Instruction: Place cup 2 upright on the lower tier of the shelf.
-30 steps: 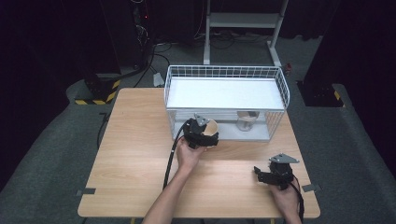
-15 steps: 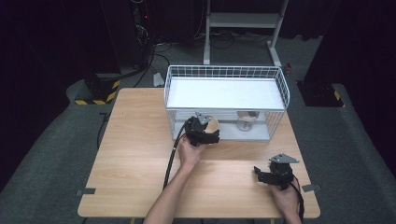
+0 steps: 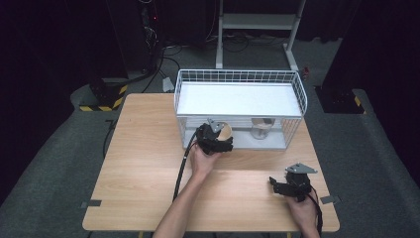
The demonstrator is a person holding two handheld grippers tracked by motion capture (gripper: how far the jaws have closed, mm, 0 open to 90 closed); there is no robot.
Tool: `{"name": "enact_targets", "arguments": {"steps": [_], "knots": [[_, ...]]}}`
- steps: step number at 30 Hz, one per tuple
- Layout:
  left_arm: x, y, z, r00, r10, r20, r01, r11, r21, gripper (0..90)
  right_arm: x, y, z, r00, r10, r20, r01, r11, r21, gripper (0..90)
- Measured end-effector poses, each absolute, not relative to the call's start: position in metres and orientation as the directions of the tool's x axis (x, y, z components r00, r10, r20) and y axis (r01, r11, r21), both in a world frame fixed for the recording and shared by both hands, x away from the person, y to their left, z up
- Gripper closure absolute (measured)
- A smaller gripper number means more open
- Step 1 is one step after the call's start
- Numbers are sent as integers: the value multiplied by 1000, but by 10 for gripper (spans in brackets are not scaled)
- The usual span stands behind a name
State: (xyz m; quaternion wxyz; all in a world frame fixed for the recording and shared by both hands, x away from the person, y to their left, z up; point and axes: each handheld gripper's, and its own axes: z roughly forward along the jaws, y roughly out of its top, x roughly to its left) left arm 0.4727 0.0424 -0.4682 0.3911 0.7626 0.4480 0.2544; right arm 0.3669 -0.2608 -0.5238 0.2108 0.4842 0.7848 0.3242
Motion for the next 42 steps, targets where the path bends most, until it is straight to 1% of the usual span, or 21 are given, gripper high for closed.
{"name": "enact_targets", "arguments": {"steps": [7,11,14,15,19,21,27,32,33,38,42], "knots": [[473,41,-469,463,886,15,490,-270,829,79,367,-261,-524,-441,897,-16,624,319,714,193],[472,42,-470,464,886,-13,510,-255,822,35,367,-261,-524,-441,897,-16,623,319,714,193],[472,44,-471,457,889,-27,516,-240,822,22,367,-261,-524,-441,897,-16,624,319,714,193],[472,45,-470,460,888,-15,513,-252,821,21,367,-261,-524,-442,897,-16,623,319,714,193],[470,47,-469,453,891,-19,519,-246,819,18,367,-261,-524,-441,897,-16,624,319,714,193],[467,48,-469,452,892,-12,517,-251,818,25,367,-261,-524,-441,897,-16,624,319,714,193],[460,49,-472,448,893,-27,542,-248,803,70,367,-261,-524,-441,897,-16,623,319,714,193],[455,48,-475,425,905,-21,548,-239,802,125,367,-261,-524,-442,897,-16,623,320,714,193],[454,48,-476,421,906,-30,554,-231,800,129,367,-261,-524,-441,897,-16,623,319,714,193],[451,49,-482,420,907,-12,557,-247,793,145,367,-261,-524,-441,897,-16,623,320,714,193],[450,49,-487,419,908,-14,565,-248,787,153,367,-261,-524,-441,897,-16,624,319,714,193]]}}
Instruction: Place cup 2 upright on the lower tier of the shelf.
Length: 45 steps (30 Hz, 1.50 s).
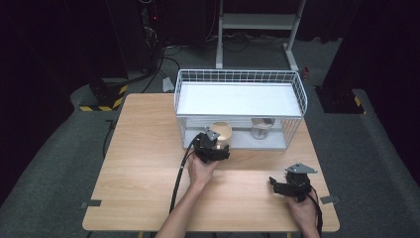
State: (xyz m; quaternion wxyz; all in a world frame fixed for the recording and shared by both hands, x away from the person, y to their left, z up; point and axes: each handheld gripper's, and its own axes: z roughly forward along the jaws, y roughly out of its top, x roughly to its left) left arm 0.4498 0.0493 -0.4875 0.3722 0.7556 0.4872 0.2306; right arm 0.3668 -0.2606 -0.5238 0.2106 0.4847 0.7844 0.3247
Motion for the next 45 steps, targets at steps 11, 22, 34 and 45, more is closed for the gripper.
{"name": "enact_targets", "arguments": {"steps": [11,22,34,45], "knots": [[453,50,-492,401,916,-21,569,-231,789,203,367,-261,-524,-442,897,-16,623,320,714,193],[462,54,-499,371,928,-37,577,-200,792,306,367,-261,-524,-441,897,-16,623,319,714,193],[475,51,-499,351,936,-22,589,-202,782,351,367,-261,-524,-442,897,-17,623,321,713,193],[488,50,-501,354,935,-18,614,-218,759,390,367,-261,-524,-441,897,-16,623,319,714,193]]}}
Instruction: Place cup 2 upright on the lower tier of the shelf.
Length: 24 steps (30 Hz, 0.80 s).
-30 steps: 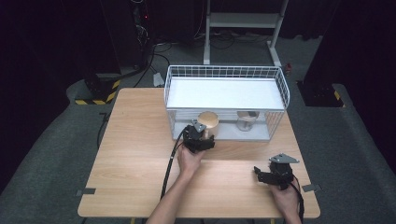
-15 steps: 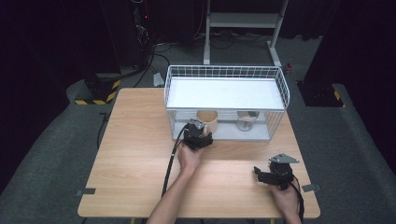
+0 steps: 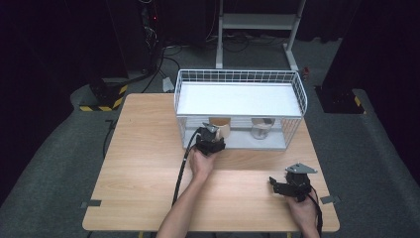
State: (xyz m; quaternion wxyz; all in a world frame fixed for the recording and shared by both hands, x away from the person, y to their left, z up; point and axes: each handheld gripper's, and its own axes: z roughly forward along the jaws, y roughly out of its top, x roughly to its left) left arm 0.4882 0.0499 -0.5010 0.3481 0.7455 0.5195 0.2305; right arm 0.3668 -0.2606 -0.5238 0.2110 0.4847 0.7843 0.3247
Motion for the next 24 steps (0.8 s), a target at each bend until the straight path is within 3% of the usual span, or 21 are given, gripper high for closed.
{"name": "enact_targets", "arguments": {"steps": [17,24], "knots": [[499,52,-506,346,938,-10,628,-224,746,453,367,-261,-524,-442,897,-16,623,319,714,193],[497,53,-505,353,936,-16,629,-224,745,349,367,-261,-524,-442,897,-16,623,319,714,193]]}}
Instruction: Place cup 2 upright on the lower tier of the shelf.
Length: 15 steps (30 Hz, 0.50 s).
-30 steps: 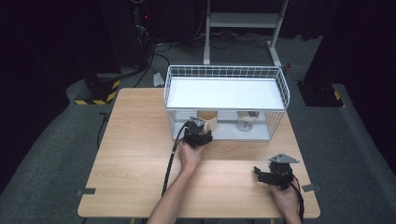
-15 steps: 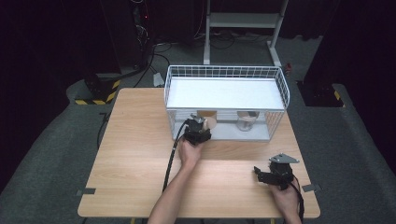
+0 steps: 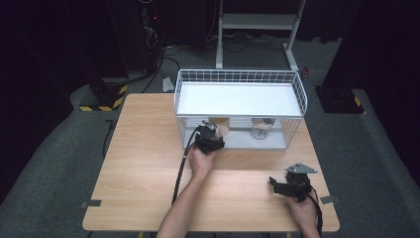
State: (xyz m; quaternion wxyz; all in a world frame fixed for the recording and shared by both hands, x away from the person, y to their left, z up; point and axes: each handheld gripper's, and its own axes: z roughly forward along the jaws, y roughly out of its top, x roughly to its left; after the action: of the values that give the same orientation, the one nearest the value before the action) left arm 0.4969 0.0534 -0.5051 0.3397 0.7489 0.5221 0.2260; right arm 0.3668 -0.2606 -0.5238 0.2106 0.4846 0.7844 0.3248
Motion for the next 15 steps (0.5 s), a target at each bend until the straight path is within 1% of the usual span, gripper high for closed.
{"name": "enact_targets", "arguments": {"steps": [2,3,7,8,11,13,15], "knots": [[495,56,-504,348,937,-9,623,-225,749,306,367,-261,-524,-442,897,-16,623,319,714,193],[495,56,-503,355,934,-22,624,-220,750,291,367,-261,-524,-442,897,-16,623,319,714,193],[491,59,-500,367,930,-11,620,-236,749,245,367,-261,-524,-442,897,-16,623,320,714,193],[490,58,-500,373,927,-27,621,-228,750,235,367,-261,-524,-441,897,-16,623,319,714,193],[487,59,-498,379,925,-39,620,-223,752,228,367,-261,-524,-441,897,-16,623,319,714,193],[485,61,-497,389,921,-11,609,-248,753,216,367,-261,-524,-442,897,-16,623,320,714,193],[484,61,-495,399,917,-9,604,-256,755,207,367,-261,-524,-441,897,-16,624,319,714,193]]}}
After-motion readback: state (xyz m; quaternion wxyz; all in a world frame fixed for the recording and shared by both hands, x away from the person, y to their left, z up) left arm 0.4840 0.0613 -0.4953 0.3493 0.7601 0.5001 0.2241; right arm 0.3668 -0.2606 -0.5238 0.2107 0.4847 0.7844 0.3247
